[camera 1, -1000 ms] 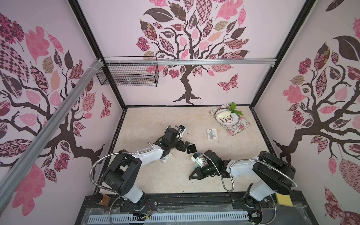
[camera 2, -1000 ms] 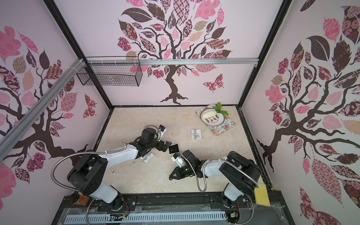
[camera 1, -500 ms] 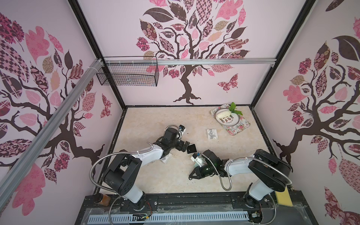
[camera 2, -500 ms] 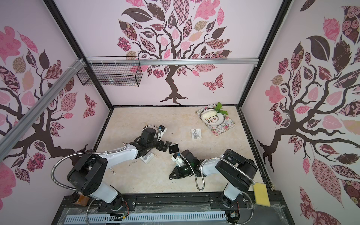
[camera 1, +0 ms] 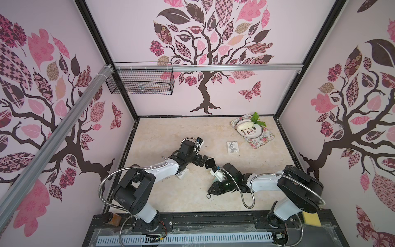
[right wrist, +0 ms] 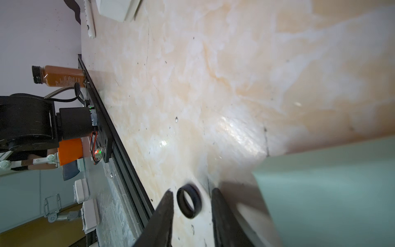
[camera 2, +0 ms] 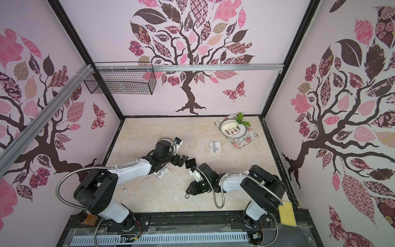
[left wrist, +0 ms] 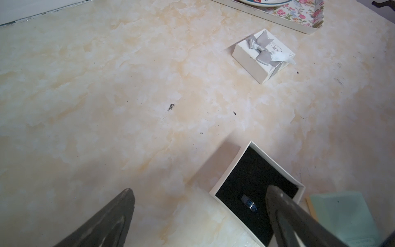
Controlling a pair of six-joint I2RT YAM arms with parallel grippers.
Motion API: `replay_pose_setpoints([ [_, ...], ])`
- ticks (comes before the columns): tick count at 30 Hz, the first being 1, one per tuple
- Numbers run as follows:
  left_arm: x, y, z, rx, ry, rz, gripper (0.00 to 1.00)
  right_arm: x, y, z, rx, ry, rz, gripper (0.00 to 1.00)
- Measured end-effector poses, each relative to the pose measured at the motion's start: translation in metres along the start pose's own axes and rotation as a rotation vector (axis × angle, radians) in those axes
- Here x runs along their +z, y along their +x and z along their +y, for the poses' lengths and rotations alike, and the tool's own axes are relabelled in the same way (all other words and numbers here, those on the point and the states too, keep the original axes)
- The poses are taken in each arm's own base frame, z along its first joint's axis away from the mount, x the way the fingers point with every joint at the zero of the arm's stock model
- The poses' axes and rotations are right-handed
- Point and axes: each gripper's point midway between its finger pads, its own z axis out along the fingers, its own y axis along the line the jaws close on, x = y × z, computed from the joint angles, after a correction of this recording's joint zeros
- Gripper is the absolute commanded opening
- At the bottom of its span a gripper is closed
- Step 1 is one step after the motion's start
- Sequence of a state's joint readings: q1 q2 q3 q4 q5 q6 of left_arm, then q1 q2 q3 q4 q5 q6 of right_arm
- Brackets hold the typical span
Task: Take the rings out of the lift-off lid box
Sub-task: Place the ring at the center of the board, then take out the ring from the jewelry box.
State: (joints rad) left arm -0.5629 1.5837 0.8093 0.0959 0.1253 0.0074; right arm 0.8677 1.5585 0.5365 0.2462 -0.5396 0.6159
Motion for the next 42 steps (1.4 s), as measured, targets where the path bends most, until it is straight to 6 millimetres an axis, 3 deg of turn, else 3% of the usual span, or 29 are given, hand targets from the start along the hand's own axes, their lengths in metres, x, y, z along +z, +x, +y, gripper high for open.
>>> replay_pose_setpoints([
  [7,-0.005,0.003,0.006,-0.006,-0.02,-0.002,0.98,-0.029,-0.026,0.038,-0.108,-0.021,-0.072,0.99],
  [12,-0.014,-0.007,0.012,-0.004,-0.036,-0.033,0.98,-0.056,-0.05,0.069,-0.181,-0.048,-0.157,1.0],
  [16,-0.014,-0.008,0.014,-0.006,-0.037,-0.039,0.98,-0.072,-0.075,0.067,-0.217,0.012,-0.24,1.0],
  [18,-0.014,-0.009,0.014,-0.007,-0.032,-0.046,0.98,-0.081,-0.091,0.053,-0.206,0.076,-0.284,0.96],
  [22,-0.009,-0.007,0.016,-0.014,-0.021,-0.048,0.98,-0.092,-0.124,0.03,-0.2,0.199,-0.356,0.67],
  [24,-0.005,-0.006,0.016,-0.016,-0.014,-0.046,0.98,-0.087,-0.134,0.023,-0.209,0.238,-0.357,0.53],
  [28,0.0,-0.004,0.012,-0.022,0.012,-0.049,0.98,-0.069,-0.143,0.007,-0.212,0.296,-0.326,0.38],
  [34,0.005,-0.003,0.01,-0.026,0.033,-0.053,0.98,-0.047,-0.15,-0.016,-0.192,0.36,-0.289,0.34],
  [42,0.01,0.0,0.009,-0.03,0.042,-0.046,0.98,-0.032,-0.161,-0.03,-0.178,0.4,-0.275,0.31],
])
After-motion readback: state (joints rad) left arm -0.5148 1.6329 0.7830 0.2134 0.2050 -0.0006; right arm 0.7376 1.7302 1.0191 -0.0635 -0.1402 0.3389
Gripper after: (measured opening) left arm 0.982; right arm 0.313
